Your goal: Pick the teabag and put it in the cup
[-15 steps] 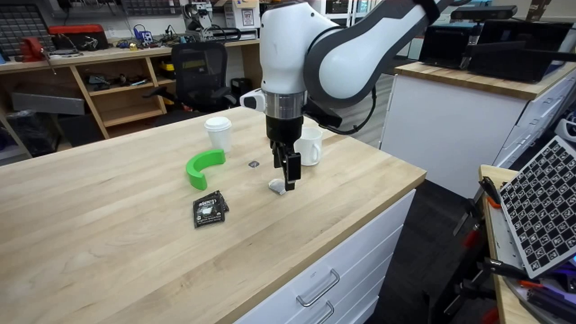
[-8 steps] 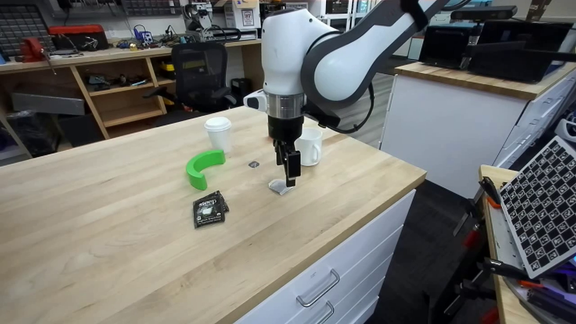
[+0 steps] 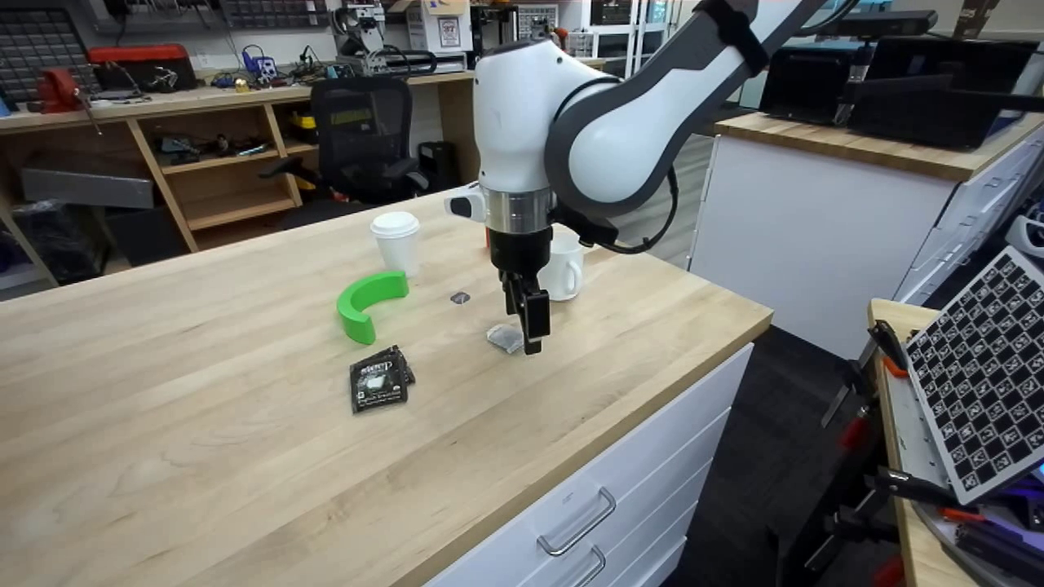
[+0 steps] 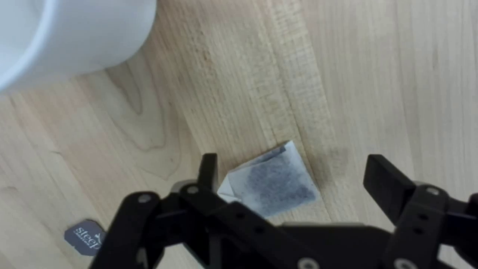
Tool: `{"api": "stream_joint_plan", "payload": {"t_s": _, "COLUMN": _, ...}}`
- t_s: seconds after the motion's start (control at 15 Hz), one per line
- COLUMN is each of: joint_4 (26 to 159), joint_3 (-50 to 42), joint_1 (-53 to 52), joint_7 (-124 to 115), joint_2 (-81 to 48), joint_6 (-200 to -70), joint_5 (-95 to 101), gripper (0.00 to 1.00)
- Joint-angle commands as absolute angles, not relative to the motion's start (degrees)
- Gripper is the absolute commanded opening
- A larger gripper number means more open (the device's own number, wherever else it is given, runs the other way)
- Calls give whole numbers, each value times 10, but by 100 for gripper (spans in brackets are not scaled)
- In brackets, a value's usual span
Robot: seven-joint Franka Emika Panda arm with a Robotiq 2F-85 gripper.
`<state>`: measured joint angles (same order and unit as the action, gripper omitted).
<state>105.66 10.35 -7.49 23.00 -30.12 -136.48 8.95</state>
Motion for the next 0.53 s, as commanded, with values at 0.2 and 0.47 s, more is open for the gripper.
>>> {"api": "stream_joint_plan", "payload": {"t_s": 0.2, "joint_4": 1055, "joint_3": 110, "joint_1": -74, "joint_7": 238, "joint_2": -308, "joint_6": -1360, "joint_5": 91, "gripper": 100}}
{"api": "stream_joint_plan", "payload": {"t_s": 0.47, "joint_4": 1046, "joint_3": 113, "joint_1": -74, "joint_7": 243, "joint_2": -308, "joint_6": -1363, "joint_5": 90, "gripper": 100}}
